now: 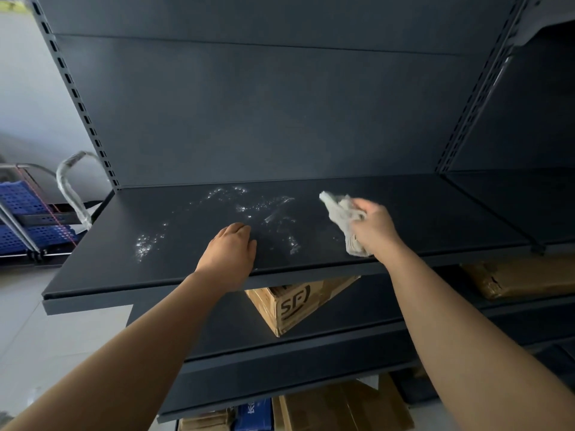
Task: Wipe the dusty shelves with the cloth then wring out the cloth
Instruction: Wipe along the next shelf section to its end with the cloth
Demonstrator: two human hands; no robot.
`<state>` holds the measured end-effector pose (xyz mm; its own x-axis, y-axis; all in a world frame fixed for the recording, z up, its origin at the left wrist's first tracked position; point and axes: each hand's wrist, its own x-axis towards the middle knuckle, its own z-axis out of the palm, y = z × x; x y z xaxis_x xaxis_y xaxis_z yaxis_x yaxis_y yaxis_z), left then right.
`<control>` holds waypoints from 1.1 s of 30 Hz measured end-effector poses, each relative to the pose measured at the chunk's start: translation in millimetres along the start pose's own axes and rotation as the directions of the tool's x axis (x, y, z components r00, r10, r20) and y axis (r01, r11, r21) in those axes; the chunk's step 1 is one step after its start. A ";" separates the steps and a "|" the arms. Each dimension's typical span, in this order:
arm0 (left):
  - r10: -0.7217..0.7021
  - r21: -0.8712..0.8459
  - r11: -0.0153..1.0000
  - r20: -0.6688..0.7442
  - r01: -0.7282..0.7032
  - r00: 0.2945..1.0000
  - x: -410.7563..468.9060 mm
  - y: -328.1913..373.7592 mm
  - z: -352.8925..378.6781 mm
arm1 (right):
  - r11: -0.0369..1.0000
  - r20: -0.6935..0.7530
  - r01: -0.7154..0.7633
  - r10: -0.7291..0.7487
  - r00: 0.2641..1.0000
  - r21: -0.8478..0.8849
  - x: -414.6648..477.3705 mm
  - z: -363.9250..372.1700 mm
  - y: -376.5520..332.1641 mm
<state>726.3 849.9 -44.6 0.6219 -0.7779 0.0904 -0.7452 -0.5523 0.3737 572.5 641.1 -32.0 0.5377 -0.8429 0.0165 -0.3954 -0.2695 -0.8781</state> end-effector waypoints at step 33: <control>-0.061 0.021 0.998 -0.076 0.063 0.995 60.6 61.0 56.1 | 0.826 0.298 0.437 -0.343 0.891 -0.355 80.4 21.1 28.5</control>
<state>705.0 752.3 -68.2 0.6826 -0.7178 0.1374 -0.7096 -0.6060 0.3594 620.2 575.5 -65.7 0.8367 -0.5195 0.1734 -0.3562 -0.7566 -0.5483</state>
